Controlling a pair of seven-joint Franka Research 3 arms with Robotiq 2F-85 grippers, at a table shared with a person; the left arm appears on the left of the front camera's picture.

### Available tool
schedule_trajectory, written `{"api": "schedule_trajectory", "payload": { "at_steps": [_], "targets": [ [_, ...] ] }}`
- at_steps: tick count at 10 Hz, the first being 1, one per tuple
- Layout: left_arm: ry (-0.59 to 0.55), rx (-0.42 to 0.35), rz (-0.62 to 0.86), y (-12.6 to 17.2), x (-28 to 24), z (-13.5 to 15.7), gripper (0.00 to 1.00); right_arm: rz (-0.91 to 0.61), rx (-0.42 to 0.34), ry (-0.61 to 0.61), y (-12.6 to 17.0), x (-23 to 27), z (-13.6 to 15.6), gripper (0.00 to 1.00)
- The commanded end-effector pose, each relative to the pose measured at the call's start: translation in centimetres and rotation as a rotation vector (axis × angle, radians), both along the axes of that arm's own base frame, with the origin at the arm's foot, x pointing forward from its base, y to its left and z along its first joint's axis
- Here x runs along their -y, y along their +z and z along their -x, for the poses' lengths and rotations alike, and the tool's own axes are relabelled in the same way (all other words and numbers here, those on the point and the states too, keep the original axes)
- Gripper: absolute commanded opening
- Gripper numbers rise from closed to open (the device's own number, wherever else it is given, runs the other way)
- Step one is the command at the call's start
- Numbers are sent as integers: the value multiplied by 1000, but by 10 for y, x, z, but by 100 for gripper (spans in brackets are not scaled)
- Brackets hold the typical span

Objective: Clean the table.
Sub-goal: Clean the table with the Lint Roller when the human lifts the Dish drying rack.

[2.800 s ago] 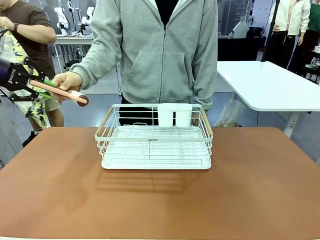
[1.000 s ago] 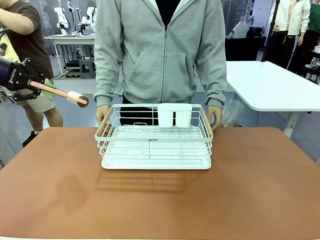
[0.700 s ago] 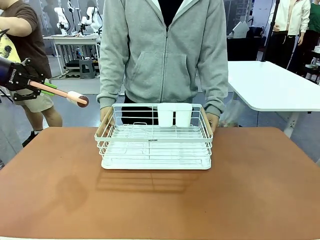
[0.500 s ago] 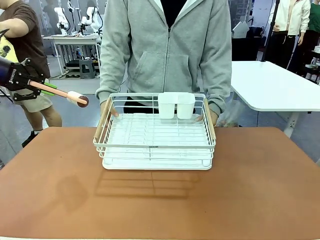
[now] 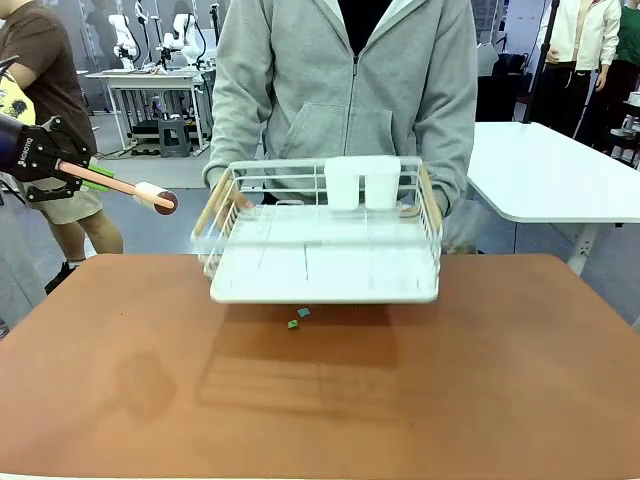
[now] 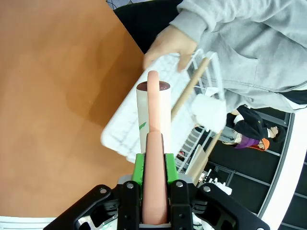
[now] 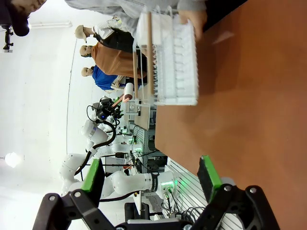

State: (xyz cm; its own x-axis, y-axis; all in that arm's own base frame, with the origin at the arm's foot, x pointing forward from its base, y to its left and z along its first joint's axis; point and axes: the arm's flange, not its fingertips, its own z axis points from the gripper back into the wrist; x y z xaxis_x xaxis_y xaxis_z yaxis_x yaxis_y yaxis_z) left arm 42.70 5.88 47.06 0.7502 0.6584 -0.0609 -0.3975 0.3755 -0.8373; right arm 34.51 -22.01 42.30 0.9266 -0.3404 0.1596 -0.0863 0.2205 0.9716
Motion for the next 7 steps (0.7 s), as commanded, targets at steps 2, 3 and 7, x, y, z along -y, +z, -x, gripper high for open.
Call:
{"api": "schedule_trajectory", "payload": {
  "at_steps": [2, 3, 7],
  "targets": [
    [1, -2, 0, 1, 0, 0, 1, -6, 18, -1, 2, -1, 0, 100],
    [1, -2, 0, 1, 0, 0, 1, -6, 18, -1, 2, -1, 0, 100],
    [1, -2, 0, 1, 0, 0, 1, -6, 18, -1, 2, -1, 0, 100]
  ]
}}
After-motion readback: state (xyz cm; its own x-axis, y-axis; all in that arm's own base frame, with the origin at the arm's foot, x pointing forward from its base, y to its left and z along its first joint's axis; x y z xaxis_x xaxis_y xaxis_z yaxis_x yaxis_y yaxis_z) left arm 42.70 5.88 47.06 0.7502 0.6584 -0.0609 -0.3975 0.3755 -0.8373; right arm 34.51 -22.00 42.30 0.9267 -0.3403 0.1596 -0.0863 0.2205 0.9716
